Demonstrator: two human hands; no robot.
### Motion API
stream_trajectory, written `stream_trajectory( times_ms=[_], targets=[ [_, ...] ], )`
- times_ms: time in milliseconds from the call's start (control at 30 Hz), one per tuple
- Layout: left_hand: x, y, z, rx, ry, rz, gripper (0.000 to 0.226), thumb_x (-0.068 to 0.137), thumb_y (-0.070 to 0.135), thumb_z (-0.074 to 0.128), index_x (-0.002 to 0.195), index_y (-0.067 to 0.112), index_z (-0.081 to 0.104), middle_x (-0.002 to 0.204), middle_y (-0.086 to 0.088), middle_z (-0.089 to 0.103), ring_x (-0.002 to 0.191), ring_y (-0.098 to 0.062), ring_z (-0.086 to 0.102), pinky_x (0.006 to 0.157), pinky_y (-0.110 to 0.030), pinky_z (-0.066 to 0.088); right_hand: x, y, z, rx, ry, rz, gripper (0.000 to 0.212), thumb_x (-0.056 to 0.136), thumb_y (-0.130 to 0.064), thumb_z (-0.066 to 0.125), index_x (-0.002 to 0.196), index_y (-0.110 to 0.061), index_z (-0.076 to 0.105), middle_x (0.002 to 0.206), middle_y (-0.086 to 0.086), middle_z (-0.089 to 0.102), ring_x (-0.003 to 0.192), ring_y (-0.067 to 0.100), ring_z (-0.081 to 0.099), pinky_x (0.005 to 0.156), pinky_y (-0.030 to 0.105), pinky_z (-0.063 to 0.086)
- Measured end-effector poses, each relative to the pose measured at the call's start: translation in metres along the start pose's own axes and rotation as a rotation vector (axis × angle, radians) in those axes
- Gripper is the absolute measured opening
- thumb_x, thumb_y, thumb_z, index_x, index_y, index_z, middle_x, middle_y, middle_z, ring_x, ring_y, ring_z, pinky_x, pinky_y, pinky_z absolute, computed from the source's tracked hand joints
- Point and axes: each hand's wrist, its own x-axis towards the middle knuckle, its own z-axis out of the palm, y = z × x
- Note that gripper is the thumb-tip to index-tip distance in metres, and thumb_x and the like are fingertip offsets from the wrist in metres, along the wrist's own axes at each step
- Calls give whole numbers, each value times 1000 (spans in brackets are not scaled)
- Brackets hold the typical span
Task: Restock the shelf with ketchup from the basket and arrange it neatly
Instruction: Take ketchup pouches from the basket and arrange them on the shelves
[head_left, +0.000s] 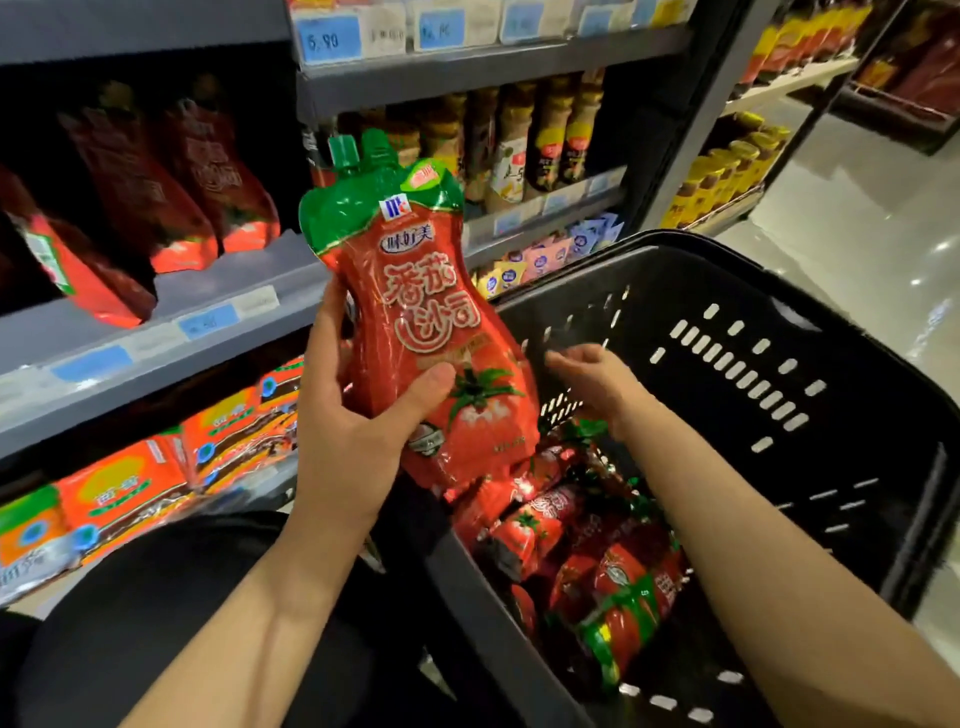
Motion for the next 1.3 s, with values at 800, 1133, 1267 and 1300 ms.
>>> stream_trajectory(
  times_ms=[800, 1133, 1267, 1300],
  targets=[
    [4, -15, 22, -11, 39, -88, 74, 77, 19, 77, 141, 19, 40, 127, 3, 59, 113, -8, 61, 89, -26, 54, -12, 147, 46, 165, -20, 700, 87, 83, -3, 66, 148, -8, 9, 113, 22, 54, 80, 29, 59, 60, 39, 55],
    [-4, 8, 9, -132, 153, -86, 81, 65, 26, 83, 135, 33, 42, 130, 12, 54, 114, 2, 56, 92, -23, 49, -61, 25, -29, 461, -56, 133, 101, 71, 27, 56, 146, -33, 24, 116, 15, 57, 88, 28, 61, 63, 39, 54],
    [-12, 20, -17, -203, 186, -63, 75, 73, 17, 75, 139, 27, 42, 126, 12, 57, 108, 2, 59, 84, -20, 50, -116, -19, -39, 546, -53, -150, 96, 73, 22, 60, 138, -43, 32, 114, 15, 59, 80, 22, 69, 59, 33, 56],
    [-14, 22, -24, -212, 200, -57, 72, 75, 12, 74, 138, 27, 42, 122, 14, 58, 104, 5, 60, 83, -20, 50, -128, -29, -37, 564, -61, -203, 91, 75, 19, 61, 136, -44, 35, 114, 15, 60, 80, 22, 70, 60, 33, 56]
  ],
)
